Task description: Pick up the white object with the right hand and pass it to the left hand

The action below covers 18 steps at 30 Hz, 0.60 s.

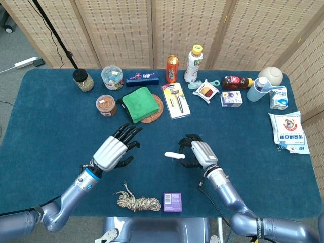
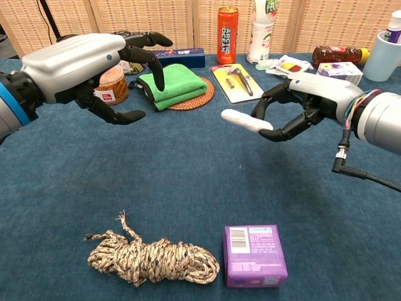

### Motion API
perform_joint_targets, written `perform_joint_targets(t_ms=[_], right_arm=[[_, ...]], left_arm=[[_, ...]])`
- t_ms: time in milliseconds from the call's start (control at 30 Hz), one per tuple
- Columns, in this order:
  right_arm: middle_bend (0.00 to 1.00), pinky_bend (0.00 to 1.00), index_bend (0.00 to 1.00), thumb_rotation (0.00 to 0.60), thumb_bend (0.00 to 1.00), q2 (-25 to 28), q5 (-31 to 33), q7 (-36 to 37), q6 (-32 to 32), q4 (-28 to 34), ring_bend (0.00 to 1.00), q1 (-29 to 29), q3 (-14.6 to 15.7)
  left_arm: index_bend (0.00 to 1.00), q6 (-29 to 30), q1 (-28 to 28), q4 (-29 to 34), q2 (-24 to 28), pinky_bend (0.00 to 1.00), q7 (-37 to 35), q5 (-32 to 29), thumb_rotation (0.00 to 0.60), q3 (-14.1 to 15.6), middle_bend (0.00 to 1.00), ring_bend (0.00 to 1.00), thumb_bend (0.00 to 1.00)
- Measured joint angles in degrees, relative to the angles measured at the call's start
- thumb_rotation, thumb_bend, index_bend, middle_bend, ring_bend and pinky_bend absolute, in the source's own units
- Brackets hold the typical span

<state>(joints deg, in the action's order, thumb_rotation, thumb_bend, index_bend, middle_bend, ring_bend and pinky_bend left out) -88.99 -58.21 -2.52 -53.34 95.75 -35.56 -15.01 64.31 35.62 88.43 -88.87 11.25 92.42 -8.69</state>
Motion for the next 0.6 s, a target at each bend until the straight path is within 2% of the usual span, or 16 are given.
perform_joint_targets(t_ms=[600], right_arm=[[0.29,0.0,0.6,0.6,0.4,-2.3,0.8,0.3,0.3,-1.2,0.11,-1.8,-0.1]], left_arm=[[0.41,-1.2,3.6,-2.4,-5.9,0.01,2.0,-2.2,0.6,-0.7,0.08,0.05,0.29]])
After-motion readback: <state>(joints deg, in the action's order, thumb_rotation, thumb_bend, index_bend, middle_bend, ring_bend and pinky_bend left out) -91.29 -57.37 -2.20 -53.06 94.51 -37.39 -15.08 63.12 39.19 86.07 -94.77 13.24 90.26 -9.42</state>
